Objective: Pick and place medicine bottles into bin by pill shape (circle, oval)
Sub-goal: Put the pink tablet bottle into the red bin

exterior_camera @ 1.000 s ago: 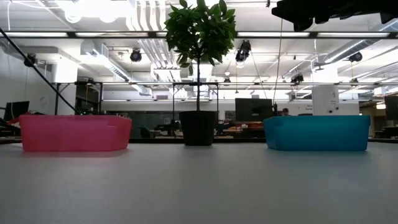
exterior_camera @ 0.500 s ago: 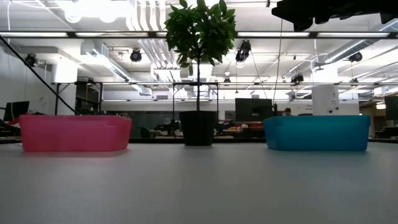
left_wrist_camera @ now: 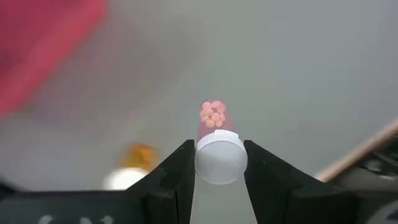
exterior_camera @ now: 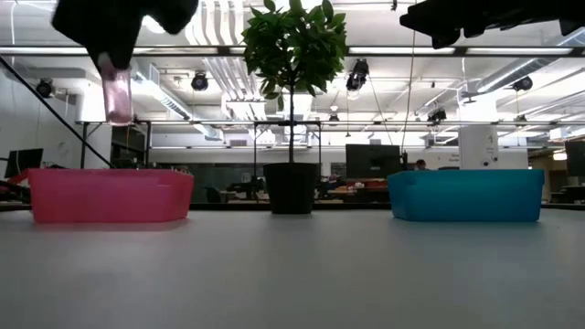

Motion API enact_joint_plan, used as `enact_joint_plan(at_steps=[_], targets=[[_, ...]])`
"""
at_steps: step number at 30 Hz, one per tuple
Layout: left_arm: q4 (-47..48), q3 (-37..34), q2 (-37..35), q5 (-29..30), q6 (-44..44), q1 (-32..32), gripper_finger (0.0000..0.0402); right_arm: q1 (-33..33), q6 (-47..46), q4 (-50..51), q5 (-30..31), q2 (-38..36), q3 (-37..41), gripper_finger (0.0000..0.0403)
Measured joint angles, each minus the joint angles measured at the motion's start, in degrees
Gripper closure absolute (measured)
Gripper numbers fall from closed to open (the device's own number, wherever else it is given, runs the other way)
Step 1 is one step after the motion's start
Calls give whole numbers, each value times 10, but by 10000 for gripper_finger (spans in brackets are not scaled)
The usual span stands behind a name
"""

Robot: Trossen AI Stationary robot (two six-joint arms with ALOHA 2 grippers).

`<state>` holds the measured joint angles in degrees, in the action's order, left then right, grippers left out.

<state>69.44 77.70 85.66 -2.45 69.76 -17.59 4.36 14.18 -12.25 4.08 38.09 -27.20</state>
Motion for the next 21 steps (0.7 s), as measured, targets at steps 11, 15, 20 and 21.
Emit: enact_joint_plan(at_steps=[11, 15, 20, 21], targets=[[81, -4, -11, 32, -210, 157, 303, 0, 3, 0, 0, 0, 0, 266], [79, -8, -11, 48, -260, 199, 303, 0, 3, 1, 0, 0, 0, 266], [76, -28, -11, 51, -298, 239, 303, 0, 6, 8, 0, 0, 0, 266], [76, -32, -11, 51, -302, 245, 303, 0, 7, 10, 0, 0, 0, 266]])
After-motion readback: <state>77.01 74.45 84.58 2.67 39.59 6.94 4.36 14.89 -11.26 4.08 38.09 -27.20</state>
